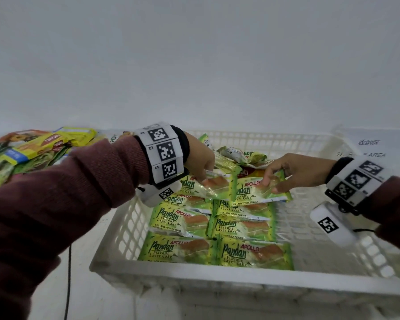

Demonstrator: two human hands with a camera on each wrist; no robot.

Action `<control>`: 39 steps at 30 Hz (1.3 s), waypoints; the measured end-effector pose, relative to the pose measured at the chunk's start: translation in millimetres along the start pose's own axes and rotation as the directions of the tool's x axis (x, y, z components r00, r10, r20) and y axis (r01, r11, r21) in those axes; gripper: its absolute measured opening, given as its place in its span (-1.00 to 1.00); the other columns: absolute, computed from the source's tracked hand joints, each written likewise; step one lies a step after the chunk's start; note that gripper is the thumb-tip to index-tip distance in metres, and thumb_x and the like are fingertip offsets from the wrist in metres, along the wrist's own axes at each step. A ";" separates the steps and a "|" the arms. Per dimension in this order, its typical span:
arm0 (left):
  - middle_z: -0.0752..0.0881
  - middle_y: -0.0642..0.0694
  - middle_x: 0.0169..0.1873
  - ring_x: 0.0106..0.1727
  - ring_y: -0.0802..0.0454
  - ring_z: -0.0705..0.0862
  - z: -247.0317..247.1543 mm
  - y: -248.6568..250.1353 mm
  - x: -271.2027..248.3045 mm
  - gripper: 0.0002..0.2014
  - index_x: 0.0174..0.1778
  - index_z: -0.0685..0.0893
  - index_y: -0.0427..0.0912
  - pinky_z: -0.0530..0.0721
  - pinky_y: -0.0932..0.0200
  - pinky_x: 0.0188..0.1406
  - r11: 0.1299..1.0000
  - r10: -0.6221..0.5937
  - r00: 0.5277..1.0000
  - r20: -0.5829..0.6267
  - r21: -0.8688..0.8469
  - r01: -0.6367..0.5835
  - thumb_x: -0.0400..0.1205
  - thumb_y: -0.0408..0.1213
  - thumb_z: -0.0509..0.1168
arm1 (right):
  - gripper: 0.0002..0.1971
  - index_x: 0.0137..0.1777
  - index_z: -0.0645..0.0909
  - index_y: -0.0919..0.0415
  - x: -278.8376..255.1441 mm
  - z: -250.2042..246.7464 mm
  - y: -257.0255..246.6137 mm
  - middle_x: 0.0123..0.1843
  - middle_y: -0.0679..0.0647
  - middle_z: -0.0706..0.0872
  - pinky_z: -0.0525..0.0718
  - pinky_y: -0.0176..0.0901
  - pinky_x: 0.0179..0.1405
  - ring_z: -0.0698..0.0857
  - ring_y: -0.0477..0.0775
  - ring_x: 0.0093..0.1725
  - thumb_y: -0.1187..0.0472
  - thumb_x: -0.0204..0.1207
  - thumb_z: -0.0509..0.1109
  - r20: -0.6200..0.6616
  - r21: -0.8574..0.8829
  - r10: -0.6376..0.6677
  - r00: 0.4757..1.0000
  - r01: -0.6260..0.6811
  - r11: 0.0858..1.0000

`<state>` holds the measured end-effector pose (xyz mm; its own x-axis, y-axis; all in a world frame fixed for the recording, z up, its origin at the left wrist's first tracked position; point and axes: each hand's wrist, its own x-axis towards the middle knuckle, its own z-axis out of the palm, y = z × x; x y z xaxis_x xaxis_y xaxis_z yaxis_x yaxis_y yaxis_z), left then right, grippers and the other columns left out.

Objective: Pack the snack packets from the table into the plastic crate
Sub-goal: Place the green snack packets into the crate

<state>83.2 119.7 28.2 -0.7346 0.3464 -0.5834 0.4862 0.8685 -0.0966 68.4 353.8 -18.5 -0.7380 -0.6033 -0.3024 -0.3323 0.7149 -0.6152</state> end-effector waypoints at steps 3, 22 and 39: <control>0.42 0.03 -0.45 -0.47 0.18 0.36 7.4 9.8 5.7 -0.90 -0.02 0.56 -0.13 0.39 0.48 -0.54 0.990 -0.030 0.994 0.109 0.141 0.015 0.70 -0.22 0.17 | -0.77 -0.13 0.68 0.04 3.3 2.6 4.2 -0.28 -0.24 0.70 0.49 -0.60 -0.23 0.60 -0.44 -0.27 0.42 0.39 0.51 -0.024 -0.030 -0.032 0.999 0.031 0.999; 0.38 0.01 -0.46 -0.26 0.05 0.49 33.5 28.3 12.4 -0.69 0.19 0.63 -0.30 0.39 0.30 -0.52 0.959 -0.235 0.972 -0.018 0.160 0.235 0.63 -0.16 0.28 | -0.72 0.08 0.48 0.07 10.5 27.3 -1.0 -0.29 -0.05 0.50 0.43 -0.52 -0.31 0.43 -0.18 -0.34 0.36 0.48 0.42 0.052 -0.236 0.026 0.998 -0.013 0.972; 0.47 -0.19 0.37 0.23 -0.03 0.50 61.7 44.5 -2.2 -0.54 0.50 0.35 -0.30 0.42 0.20 0.05 0.933 -0.171 0.963 0.208 0.348 0.090 0.75 -0.11 0.02 | -0.43 0.55 0.26 -0.05 10.1 62.0 -28.0 0.38 0.04 0.44 0.54 -0.04 0.23 0.46 0.11 0.37 -0.08 0.56 0.27 0.086 -0.830 0.007 0.996 0.068 0.554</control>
<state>135.6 135.7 -24.5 -0.6923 0.1119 -0.7128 0.5520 0.7183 -0.4234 106.7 305.8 -49.4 -0.6870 -0.6264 -0.3682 -0.7214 0.6487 0.2425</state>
